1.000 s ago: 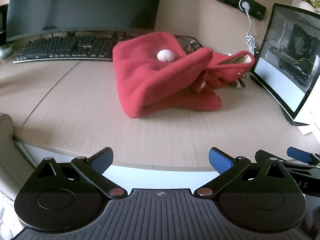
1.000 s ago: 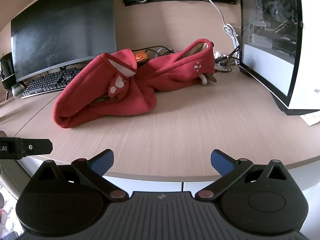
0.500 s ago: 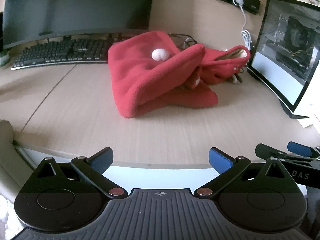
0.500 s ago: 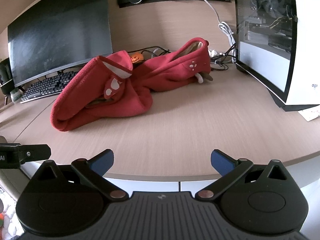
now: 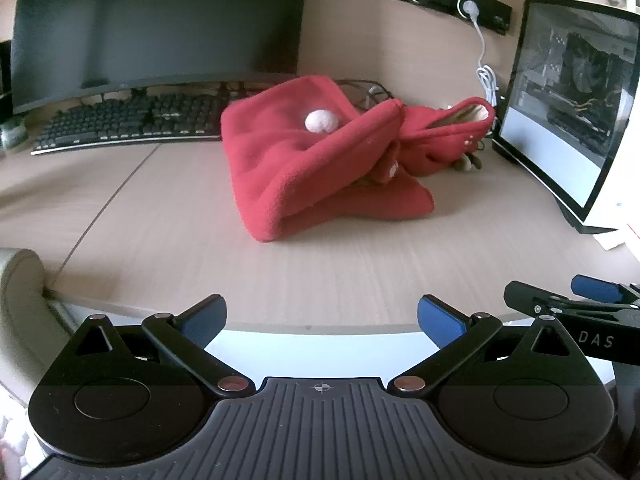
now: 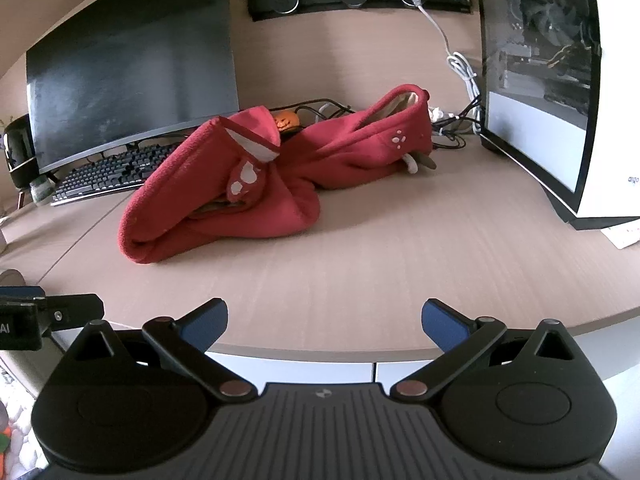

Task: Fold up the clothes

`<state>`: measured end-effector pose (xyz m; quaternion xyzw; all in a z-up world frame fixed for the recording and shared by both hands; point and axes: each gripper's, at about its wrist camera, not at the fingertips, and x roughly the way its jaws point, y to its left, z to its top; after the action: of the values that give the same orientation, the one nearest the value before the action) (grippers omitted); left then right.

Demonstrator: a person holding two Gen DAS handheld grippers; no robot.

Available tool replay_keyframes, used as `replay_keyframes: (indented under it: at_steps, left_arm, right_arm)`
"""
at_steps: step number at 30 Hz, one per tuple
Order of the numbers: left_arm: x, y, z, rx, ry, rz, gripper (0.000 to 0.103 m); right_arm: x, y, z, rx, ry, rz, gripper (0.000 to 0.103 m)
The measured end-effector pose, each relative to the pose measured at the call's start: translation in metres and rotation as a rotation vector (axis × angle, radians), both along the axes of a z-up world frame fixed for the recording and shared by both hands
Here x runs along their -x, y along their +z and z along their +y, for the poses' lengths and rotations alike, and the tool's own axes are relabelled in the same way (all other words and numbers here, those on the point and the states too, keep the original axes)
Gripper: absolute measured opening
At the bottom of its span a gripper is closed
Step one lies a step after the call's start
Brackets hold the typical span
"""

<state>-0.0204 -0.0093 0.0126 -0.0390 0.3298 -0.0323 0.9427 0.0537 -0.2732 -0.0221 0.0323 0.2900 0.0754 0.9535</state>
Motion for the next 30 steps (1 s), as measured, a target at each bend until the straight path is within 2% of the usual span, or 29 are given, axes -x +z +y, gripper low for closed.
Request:
replay_keyframes:
  at_steps: [30]
  left_arm:
    - [0.011,0.001,0.013,0.014,0.004,-0.004,0.103]
  right_arm:
    - [0.003,0.0,0.013,0.016,0.015,-0.004,0.103]
